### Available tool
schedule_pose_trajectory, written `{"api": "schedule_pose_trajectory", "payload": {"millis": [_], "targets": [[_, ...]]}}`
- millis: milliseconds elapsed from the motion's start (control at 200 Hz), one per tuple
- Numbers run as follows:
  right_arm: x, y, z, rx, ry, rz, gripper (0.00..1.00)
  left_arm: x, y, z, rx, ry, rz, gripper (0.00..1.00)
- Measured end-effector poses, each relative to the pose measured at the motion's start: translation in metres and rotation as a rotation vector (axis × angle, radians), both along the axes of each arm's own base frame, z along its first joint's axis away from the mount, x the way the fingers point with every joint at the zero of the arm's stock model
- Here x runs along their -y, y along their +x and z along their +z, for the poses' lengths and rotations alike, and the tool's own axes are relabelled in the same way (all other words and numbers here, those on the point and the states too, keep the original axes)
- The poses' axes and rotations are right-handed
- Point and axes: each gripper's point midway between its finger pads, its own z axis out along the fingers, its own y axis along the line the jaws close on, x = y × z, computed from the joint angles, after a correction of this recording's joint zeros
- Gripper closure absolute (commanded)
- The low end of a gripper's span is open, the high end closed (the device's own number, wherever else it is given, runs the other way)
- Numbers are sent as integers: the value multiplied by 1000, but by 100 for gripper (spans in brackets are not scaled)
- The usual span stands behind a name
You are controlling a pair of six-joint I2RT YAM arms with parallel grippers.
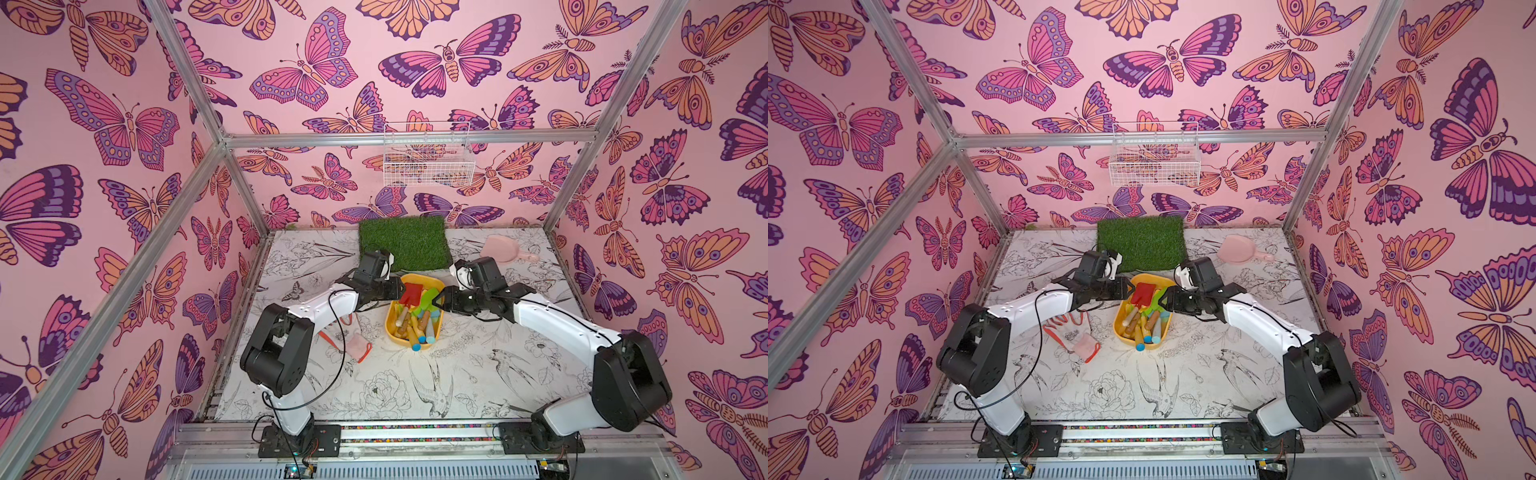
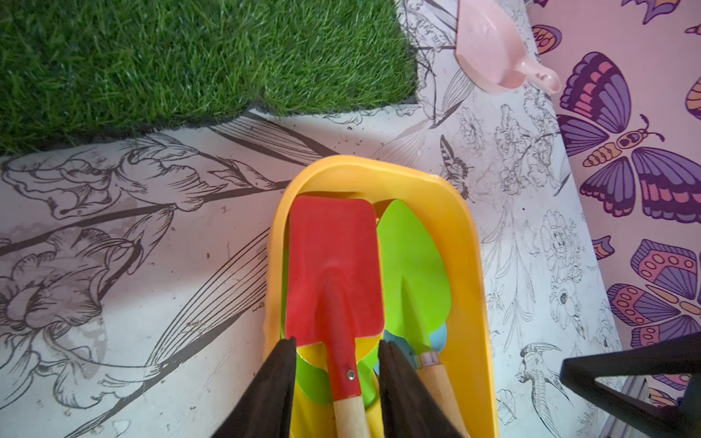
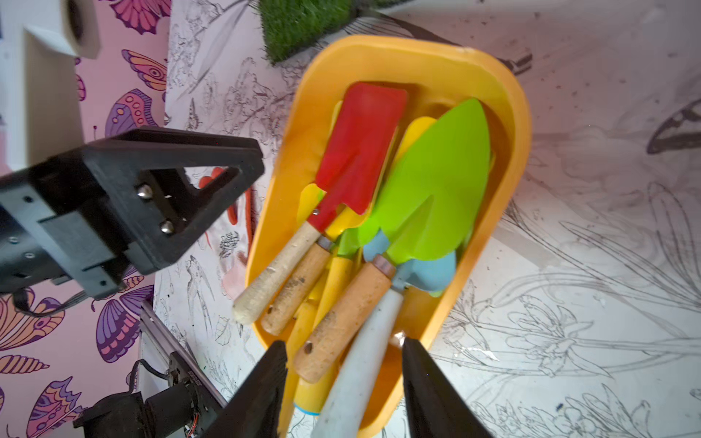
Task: Take the shovel out of the storage box
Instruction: Adjust the storage box at the center of the board, then pick up the shovel from the storage box.
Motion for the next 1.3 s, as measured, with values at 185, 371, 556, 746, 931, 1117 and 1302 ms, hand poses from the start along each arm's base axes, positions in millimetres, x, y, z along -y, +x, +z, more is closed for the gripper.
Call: {"api": "schedule_pose_trajectory", "payload": {"millis": [185, 371, 556, 746, 931, 1117, 1302], "targets": [[0, -4, 14, 39, 5, -42, 49, -23, -14, 15, 40, 3, 37, 53], [22, -22, -5, -32, -29, -143, 49, -37, -31, -4, -26, 31, 52, 52], [39, -38, 9, -42, -49, -181, 48, -39, -40, -3, -56, 34, 47, 55], [48, -46, 13, -44, -67, -190, 48, -30, -52, 10, -51, 18, 14, 59], [49, -48, 6, -68, -113, -165, 46, -2, -66, 12, -59, 21, -76, 57], [48, -47, 1, -74, -134, -148, 46, 5, -63, -11, -112, 74, -100, 57], [43, -43, 3, -80, -128, -137, 45, 6, -57, -27, -162, 139, -119, 58]]}}
